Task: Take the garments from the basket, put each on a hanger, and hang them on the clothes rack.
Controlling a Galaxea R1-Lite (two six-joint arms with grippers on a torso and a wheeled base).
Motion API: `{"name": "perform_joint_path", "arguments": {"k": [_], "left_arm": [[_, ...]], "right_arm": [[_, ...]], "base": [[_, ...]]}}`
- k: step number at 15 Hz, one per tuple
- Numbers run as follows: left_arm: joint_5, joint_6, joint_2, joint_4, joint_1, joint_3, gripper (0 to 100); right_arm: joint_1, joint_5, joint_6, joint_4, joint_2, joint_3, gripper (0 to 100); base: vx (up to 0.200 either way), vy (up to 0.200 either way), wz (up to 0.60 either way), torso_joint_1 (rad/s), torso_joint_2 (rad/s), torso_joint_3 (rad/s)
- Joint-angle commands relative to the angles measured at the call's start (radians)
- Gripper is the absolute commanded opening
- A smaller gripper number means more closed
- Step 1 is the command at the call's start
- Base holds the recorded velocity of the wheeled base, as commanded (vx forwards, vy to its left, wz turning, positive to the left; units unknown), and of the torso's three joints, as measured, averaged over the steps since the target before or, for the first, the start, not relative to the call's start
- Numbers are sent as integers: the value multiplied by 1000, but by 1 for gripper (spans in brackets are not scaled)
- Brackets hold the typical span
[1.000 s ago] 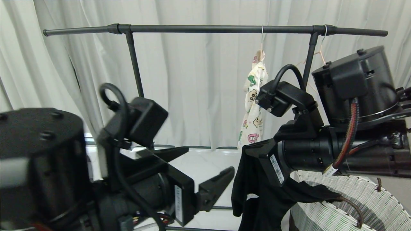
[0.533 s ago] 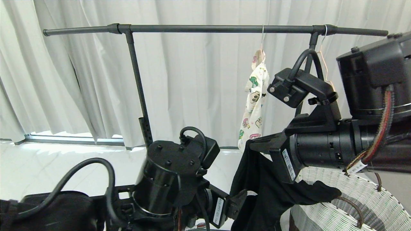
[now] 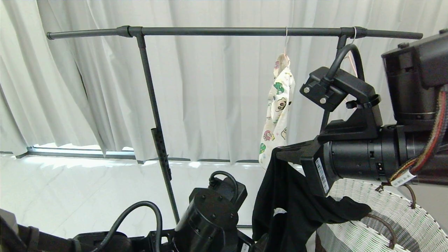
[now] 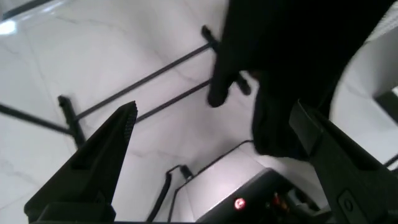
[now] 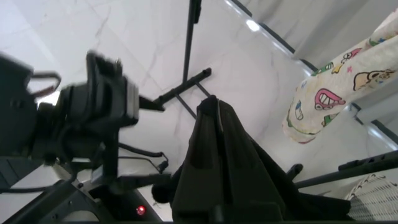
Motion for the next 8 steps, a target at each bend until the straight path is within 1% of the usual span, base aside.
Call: {"name": "perform_joint_path", "arguments": {"k": [1, 4, 6, 7, 8], "left_arm": [[4, -2, -12, -5, -28, 46, 100], [1, -2, -92, -6, -30, 134, 100], [-3, -3, -133, -19, -43, 148, 100], [-9, -5, -142, -48, -51, 149, 100], [-43, -8, -141, -105, -53, 148, 100]], "right_arm": [[-1, -3, -1, -7, 4, 2, 0], [-3, -3, 0, -22, 14, 3, 0], [-3, -1, 0, -24, 20, 3, 0], [-3, -1, -1, -28, 21, 3, 0], [-3, -1, -1, -31, 23, 3, 0]], "base": [[0, 0, 0, 0, 0, 0], [0, 0, 0, 0, 0, 0], [0, 0, 0, 0, 0, 0], [0, 0, 0, 0, 0, 0], [0, 0, 0, 0, 0, 0]]}}
